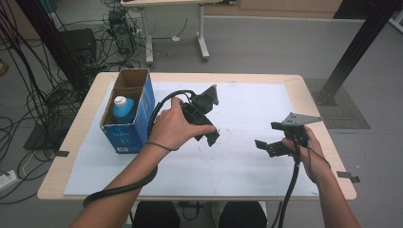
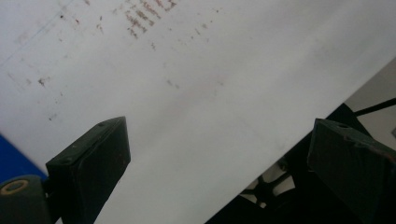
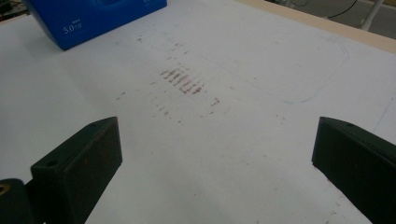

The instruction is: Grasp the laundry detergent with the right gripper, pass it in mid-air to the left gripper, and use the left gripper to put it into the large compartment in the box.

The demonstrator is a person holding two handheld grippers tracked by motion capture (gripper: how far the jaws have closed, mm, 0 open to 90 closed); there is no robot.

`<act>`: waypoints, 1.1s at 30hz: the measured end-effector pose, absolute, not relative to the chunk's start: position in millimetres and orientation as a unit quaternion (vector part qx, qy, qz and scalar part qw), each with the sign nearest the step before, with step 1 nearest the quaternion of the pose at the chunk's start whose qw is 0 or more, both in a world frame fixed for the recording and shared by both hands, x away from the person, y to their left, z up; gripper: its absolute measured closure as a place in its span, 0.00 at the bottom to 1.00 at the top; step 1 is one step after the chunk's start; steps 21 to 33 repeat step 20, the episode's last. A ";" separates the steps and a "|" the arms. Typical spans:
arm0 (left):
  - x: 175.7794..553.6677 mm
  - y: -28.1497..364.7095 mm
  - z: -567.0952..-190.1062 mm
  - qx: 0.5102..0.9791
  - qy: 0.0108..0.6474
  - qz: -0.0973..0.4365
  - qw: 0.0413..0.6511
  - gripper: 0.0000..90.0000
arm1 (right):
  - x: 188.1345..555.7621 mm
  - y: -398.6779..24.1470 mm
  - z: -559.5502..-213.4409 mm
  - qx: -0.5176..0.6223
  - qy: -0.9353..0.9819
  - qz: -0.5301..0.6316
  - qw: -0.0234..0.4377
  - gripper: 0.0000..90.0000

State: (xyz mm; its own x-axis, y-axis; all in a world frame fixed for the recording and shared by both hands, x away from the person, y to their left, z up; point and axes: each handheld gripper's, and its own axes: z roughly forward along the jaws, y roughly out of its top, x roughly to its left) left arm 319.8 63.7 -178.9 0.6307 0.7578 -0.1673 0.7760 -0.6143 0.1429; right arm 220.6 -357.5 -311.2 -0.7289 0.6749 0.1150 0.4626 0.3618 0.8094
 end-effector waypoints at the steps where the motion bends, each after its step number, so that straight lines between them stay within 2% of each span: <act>1: 319.8 63.7 -178.9 0.897 0.427 -0.045 0.101 0.07 | 220.6 -357.5 -311.2 0.348 0.816 0.445 0.119 0.02; 16: 320.6 64.6 -203.3 0.899 0.424 -0.056 0.096 0.08 | 222.5 -352.7 -306.9 0.348 0.818 0.441 0.122 0.02; 33: 321.5 65.4 -203.9 0.899 0.423 -0.057 0.097 0.08 | 222.0 -352.7 -305.0 0.348 0.818 0.442 0.123 0.02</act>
